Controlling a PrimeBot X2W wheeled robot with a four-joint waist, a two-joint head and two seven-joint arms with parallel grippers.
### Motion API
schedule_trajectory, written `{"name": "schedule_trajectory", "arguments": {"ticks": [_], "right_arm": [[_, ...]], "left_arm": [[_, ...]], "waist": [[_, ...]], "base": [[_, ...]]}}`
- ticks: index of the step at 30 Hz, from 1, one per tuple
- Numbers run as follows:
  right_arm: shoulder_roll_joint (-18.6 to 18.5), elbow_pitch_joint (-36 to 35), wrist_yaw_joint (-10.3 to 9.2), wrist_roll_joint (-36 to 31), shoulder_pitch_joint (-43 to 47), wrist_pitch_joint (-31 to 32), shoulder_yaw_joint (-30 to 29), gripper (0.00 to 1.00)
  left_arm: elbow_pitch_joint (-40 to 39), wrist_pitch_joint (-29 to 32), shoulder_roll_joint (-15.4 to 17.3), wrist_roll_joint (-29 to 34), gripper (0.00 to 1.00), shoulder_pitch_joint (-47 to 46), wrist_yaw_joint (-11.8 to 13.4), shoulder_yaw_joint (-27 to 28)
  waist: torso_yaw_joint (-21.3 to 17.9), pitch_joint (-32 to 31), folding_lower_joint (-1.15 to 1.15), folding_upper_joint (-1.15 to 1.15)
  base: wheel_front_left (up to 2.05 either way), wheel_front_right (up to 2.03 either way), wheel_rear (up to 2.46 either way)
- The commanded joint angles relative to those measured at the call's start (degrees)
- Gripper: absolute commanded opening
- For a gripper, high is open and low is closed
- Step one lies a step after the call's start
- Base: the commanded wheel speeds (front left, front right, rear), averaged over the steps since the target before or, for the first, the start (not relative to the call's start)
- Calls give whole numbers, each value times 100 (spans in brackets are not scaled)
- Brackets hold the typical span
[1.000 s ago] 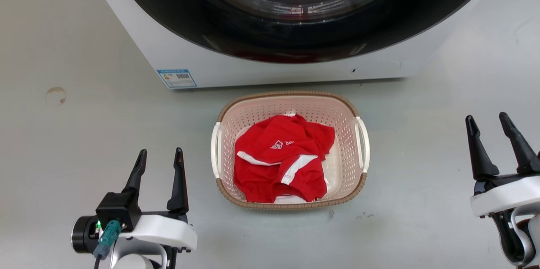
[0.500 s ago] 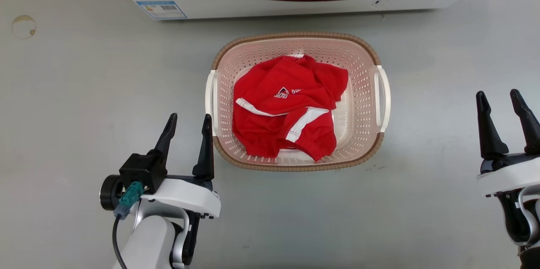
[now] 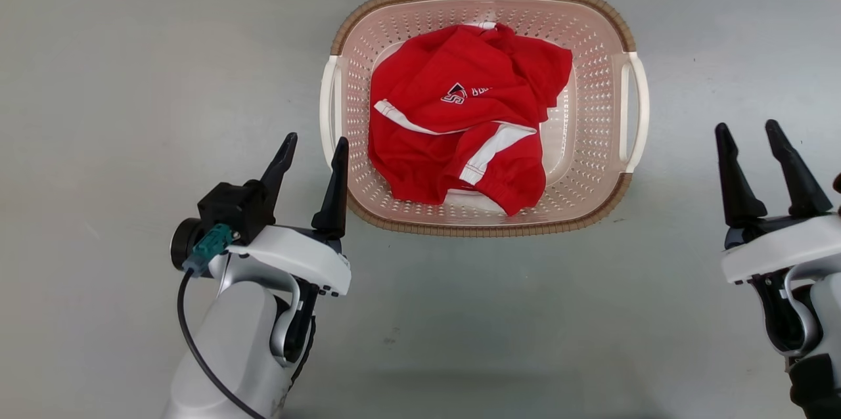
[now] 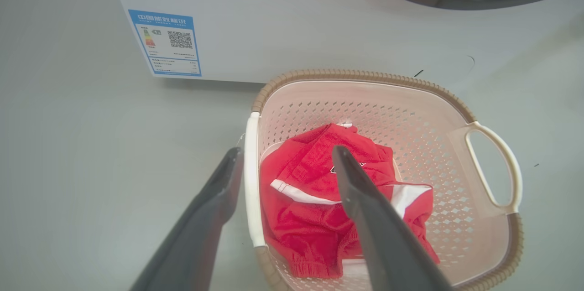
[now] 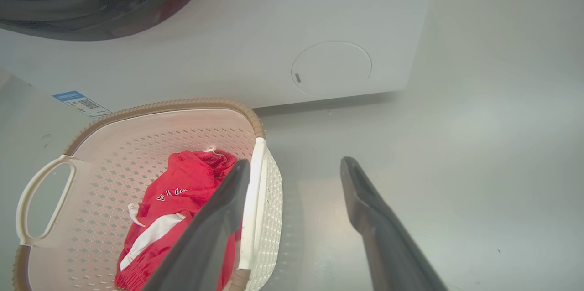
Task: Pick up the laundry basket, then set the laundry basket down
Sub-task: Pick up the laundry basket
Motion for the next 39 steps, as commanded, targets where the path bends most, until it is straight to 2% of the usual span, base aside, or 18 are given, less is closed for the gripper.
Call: {"name": "schedule_trajectory", "arguments": {"ticks": [1, 7, 14, 31, 39], "right_arm": [[-88, 30, 25, 84, -3, -78, 196, 100], [-75, 454, 25, 278, -395, -78, 589, 100], [-31, 878, 25, 542, -857, -78, 1003, 100], [112, 1854, 25, 1202, -1814, -78, 2072, 100], [192, 2101, 25, 1484, -2104, -78, 2257, 100]], "left_arm": [[75, -58, 58, 8, 100, -80, -91, 158], [741, -59, 44, 9, 100, -533, -263, 180], [1436, -59, 42, -61, 100, -933, -331, 168], [2326, -59, 379, -704, 100, -1661, -335, -583], [2654, -59, 537, -889, 100, -2045, -336, -947]], "waist": [[14, 49, 0, 0], [-5, 150, 0, 0], [-36, 293, 0, 0], [-127, 645, 0, 0], [-238, 819, 0, 0]], "base": [[0, 0, 0], [0, 0, 0], [0, 0, 0], [0, 0, 0], [0, 0, 0]]}}
